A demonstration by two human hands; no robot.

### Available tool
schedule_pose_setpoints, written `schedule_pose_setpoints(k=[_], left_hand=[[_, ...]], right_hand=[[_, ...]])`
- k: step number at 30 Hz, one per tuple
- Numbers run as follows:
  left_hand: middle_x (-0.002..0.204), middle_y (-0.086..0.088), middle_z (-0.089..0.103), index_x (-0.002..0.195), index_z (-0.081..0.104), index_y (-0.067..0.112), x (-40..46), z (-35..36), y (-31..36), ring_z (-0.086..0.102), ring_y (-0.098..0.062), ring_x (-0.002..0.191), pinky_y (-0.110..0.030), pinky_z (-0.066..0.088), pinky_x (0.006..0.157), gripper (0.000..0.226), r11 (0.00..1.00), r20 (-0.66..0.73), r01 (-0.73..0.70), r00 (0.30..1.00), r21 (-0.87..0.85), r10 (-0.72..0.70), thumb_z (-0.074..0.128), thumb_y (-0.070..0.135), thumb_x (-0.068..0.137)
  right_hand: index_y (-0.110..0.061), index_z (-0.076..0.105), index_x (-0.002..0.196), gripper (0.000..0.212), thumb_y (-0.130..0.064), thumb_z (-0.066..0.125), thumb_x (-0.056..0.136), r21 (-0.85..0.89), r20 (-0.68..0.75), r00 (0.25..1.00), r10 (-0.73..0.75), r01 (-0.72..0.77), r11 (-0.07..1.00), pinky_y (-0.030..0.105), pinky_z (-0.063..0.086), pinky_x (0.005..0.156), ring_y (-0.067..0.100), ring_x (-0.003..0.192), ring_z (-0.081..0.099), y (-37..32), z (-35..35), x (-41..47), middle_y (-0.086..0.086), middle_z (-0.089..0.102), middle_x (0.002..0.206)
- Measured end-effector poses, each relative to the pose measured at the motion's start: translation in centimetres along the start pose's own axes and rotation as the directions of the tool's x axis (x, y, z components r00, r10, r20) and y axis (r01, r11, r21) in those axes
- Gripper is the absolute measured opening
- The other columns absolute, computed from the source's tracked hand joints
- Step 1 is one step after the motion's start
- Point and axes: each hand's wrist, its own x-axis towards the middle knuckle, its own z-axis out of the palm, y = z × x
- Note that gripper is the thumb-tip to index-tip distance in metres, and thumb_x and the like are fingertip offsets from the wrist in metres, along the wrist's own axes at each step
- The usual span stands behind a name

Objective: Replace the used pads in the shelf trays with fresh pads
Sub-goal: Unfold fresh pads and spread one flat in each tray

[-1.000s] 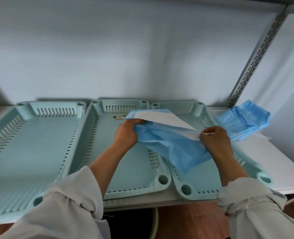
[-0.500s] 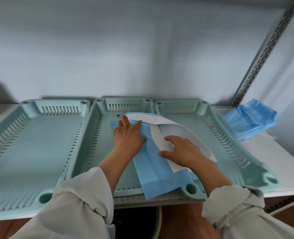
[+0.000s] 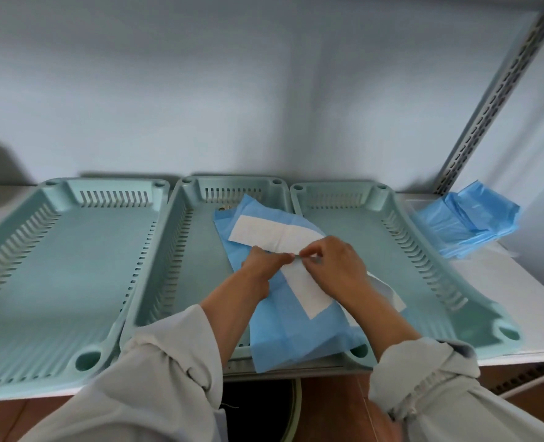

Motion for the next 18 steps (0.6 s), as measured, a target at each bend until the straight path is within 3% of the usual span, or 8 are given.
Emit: schedule_pose_setpoints(k=[2,4,6,8,9,12,15,18], left_hand=[[0.114,-0.012,0.058,0.119,0.05,0.006,-0.1,0.0,-0.1,0.057,-0.029,0.101,-0.043,0.048,0.089,0.047,0.993,0.004,0.069,0.998,-0.099,-0.069,0.074,0.012,0.079],[0.101,-0.014,0.06,0.1,0.052,0.007,0.2,0.0,-0.4,0.06,-0.027,0.088,-0.043,0.053,0.082,0.028,0.983,0.018,0.114,0.994,-0.146,-0.112,0.072,0.005,0.08],[0.084,-0.01,0.052,0.085,0.049,0.008,0.0,0.1,-0.4,0.054,-0.02,0.072,-0.037,0.052,0.072,0.02,0.964,0.031,0.158,0.987,-0.215,-0.155,0.067,0.0,0.083],[0.084,-0.011,0.054,0.098,0.055,0.004,0.1,0.4,-0.6,0.055,-0.02,0.071,-0.034,0.052,0.068,0.019,0.951,0.075,0.201,0.979,-0.235,-0.188,0.067,0.001,0.083],[0.09,-0.013,0.06,0.109,0.057,0.002,0.1,0.6,-0.7,0.058,-0.022,0.073,-0.034,0.053,0.066,0.029,0.95,0.099,0.22,0.974,-0.221,-0.203,0.069,0.004,0.082],[0.113,-0.017,0.066,0.119,0.058,0.001,-0.1,1.2,-0.8,0.064,-0.03,0.091,-0.039,0.055,0.079,0.045,0.966,0.123,0.217,0.972,-0.139,-0.201,0.074,0.01,0.079],[0.116,-0.02,0.065,0.122,0.056,0.0,0.5,1.9,-1.1,0.063,-0.03,0.095,-0.037,0.053,0.083,0.045,0.994,0.081,0.085,0.994,-0.066,-0.079,0.072,0.003,0.08],[0.118,-0.02,0.063,0.124,0.054,-0.002,0.9,1.8,-0.9,0.062,-0.031,0.102,-0.037,0.052,0.087,0.046,0.998,0.024,-0.046,0.999,0.051,0.045,0.069,0.003,0.081]], right_hand=[[-0.023,0.063,0.119,0.03,-0.021,0.057,0.09,-0.104,-0.149,0.989,-0.006,-0.01,0.995,0.032,0.035,0.103,0.019,0.133,0.036,0.4,-0.1,0.4,0.0,0.043,0.142],[-0.024,0.047,0.136,0.047,-0.021,0.056,0.09,-0.091,-0.081,0.996,0.03,-0.038,0.995,0.036,0.032,0.107,0.023,0.137,0.031,1.0,-0.1,0.8,0.002,0.033,0.15],[-0.025,0.037,0.142,0.054,-0.023,0.054,0.091,-0.062,0.05,0.996,0.078,-0.075,0.995,0.036,0.037,0.102,0.024,0.129,0.043,1.5,0.4,1.0,0.003,0.046,0.142],[-0.024,0.049,0.134,0.043,-0.022,0.053,0.092,-0.101,0.066,0.995,0.074,-0.067,0.993,0.032,0.041,0.096,0.022,0.121,0.051,1.7,1.1,0.9,0.002,0.057,0.131],[-0.023,0.057,0.126,0.034,-0.021,0.053,0.092,-0.119,0.03,0.997,0.069,-0.065,0.991,0.031,0.042,0.093,0.021,0.117,0.054,1.8,1.2,0.9,0.001,0.06,0.125],[-0.022,0.066,0.109,0.021,-0.027,0.058,0.09,-0.12,-0.055,0.996,0.069,-0.075,0.99,0.031,0.044,0.087,0.02,0.109,0.057,2.0,1.1,1.4,0.0,0.064,0.116],[-0.025,0.058,0.115,0.041,-0.047,0.066,0.082,-0.081,0.049,0.996,0.074,-0.07,0.994,0.032,0.042,0.088,0.018,0.112,0.054,2.5,0.5,1.8,-0.003,0.056,0.119],[-0.025,0.058,0.105,0.034,-0.046,0.068,0.08,-0.066,0.086,0.991,0.1,-0.094,0.993,0.031,0.043,0.08,0.017,0.103,0.058,2.8,0.4,1.9,-0.006,0.063,0.108]])
